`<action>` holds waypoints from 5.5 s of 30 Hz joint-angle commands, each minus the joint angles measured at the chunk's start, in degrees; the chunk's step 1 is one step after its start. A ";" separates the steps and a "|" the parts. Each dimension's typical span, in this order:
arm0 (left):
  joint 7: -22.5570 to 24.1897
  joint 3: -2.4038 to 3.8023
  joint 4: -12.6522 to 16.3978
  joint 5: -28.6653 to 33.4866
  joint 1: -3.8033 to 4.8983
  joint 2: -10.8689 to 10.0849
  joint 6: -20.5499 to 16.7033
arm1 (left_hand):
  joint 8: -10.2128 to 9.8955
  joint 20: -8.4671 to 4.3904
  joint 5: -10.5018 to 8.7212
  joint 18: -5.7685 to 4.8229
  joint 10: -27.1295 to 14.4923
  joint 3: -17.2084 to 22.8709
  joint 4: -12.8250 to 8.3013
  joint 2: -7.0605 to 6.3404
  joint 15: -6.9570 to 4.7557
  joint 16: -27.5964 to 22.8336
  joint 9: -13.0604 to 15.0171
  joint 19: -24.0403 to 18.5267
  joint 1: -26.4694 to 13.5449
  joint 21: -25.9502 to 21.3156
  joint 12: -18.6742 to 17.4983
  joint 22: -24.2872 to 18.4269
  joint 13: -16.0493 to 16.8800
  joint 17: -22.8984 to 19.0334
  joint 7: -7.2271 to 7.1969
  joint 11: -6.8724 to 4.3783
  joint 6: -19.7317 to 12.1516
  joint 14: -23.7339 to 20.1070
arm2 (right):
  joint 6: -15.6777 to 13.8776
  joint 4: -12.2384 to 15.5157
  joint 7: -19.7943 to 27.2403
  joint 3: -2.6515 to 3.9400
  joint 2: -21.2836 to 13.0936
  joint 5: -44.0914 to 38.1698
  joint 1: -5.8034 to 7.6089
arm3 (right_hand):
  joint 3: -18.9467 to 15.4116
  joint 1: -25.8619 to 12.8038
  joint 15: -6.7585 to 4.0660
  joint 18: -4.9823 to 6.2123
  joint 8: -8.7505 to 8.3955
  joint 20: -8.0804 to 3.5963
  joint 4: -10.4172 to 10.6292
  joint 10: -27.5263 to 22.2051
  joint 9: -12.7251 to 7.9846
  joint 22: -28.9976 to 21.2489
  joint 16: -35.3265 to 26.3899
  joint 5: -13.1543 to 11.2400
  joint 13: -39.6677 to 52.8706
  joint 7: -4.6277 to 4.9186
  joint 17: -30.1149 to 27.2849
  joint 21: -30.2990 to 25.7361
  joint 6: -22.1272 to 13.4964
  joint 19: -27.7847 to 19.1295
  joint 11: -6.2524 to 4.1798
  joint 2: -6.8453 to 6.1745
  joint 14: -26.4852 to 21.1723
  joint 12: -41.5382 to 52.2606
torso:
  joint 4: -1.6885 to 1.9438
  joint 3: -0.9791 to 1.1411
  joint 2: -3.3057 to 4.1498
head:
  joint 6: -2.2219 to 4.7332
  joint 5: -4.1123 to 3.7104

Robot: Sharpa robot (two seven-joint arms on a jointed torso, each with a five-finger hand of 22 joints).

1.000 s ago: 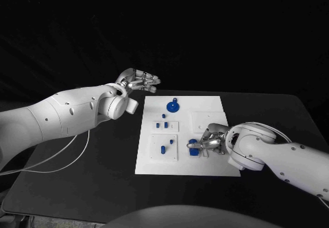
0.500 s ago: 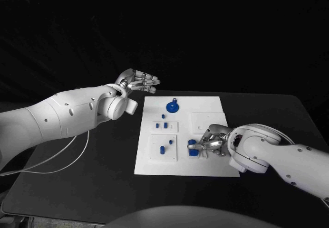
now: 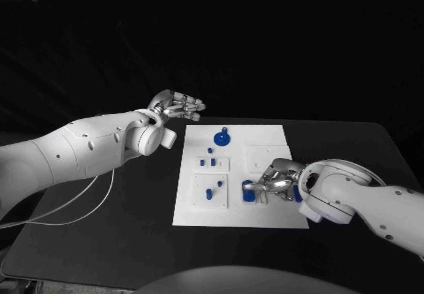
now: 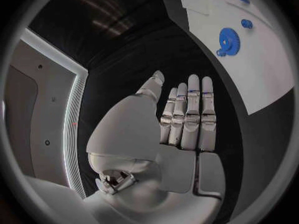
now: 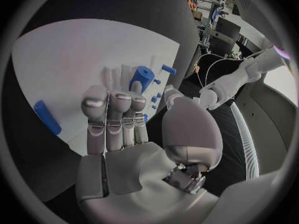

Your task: Assemble the parts on the task board

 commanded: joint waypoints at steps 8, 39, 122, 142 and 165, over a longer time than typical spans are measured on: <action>0.21 0.03 0.18 0.31 -0.08 -0.09 0.75 | -0.08 0.10 -0.18 -0.50 -0.41 -0.11 0.22 0.29 -0.01 -0.14 -0.02 0.28 -0.35 0.17 -0.07 -0.05 0.02 0.07 -0.02 0.03 -0.45 -0.41 | 3.15 0.84 3.49 0.33 -1.14 1.40 -0.12 | 5.83 5.48 -0.59 -0.27 -0.12 -0.52 -15.41 0.21 -1.07 0.07 0.16 14.54 0.78 -0.77 -0.66 0.23 0.80 3.40 -0.62 2.43 -0.20 1.42 | 0.01 0.03 0.03 | -0.02 -0.04; 0.12 0.03 0.19 0.31 -0.18 -0.21 0.95 | -0.06 0.10 -0.18 -0.50 -0.40 -0.15 0.28 0.45 -0.02 -0.14 -0.01 0.37 -0.39 0.22 -0.07 -0.53 0.02 0.08 0.01 0.02 -0.58 -0.41 | 1.24 0.22 0.70 0.39 -0.05 -1.37 -0.45 | 14.84 2.51 -0.68 -0.49 -0.08 -0.64 -23.08 0.53 -1.53 0.18 0.21 12.99 0.87 -1.00 -1.26 0.13 1.09 3.42 -0.84 4.28 -0.31 1.85 | 0.07 -0.05 0.06 | -0.45 0.00; 1.09 0.02 -0.68 0.63 -1.70 -0.42 0.88 | -0.06 0.13 -0.37 -0.52 -0.44 -0.31 0.30 0.37 0.03 -0.15 -0.01 0.36 -0.40 0.28 -0.07 -0.99 0.02 0.07 0.06 0.05 -0.75 -0.52 | 11.60 -6.24 4.64 7.16 -10.42 1.86 -1.84 | -7.11 3.15 -0.11 -0.57 -0.05 -0.13 -17.09 0.72 -10.11 1.12 0.73 10.32 2.51 0.39 -0.88 1.02 -0.45 3.46 0.04 9.36 -0.29 4.27 | -0.67 -0.09 -1.22 | 0.85 -5.02; 1.48 0.02 -0.30 1.11 -2.17 -1.03 0.85 | -0.06 0.16 -0.67 -0.53 -0.38 -0.67 0.37 0.40 0.04 -0.14 -0.01 0.42 -0.77 0.27 -0.06 -1.28 0.03 0.10 0.07 0.05 -0.82 -0.47 | 11.83 -8.30 -1.62 7.00 -9.09 -5.88 -3.32 | -4.35 1.40 0.12 -0.49 -0.11 0.06 -8.90 0.28 -9.72 1.18 0.70 11.77 2.57 0.92 -0.63 0.91 -1.26 3.44 0.40 4.62 -0.36 4.01 | -0.63 -0.22 -1.42 | 0.80 -5.13; 1.27 0.02 -0.26 1.32 -2.17 -1.20 0.99 | -0.05 0.24 -2.71 -0.51 -0.40 -1.36 1.02 0.47 0.10 -0.14 0.00 0.53 -1.14 0.21 -0.04 -1.67 0.04 0.19 0.10 0.08 -0.86 -0.48 | 8.76 -8.84 -1.67 6.09 -6.22 -7.43 -5.50 | 3.44 3.56 0.11 -0.50 -0.15 0.12 -10.17 0.23 -14.48 1.26 0.62 6.97 2.64 1.05 -0.24 0.83 -1.29 3.47 0.49 3.15 -0.28 4.10 | -0.69 -0.20 -1.45 | -0.01 -4.71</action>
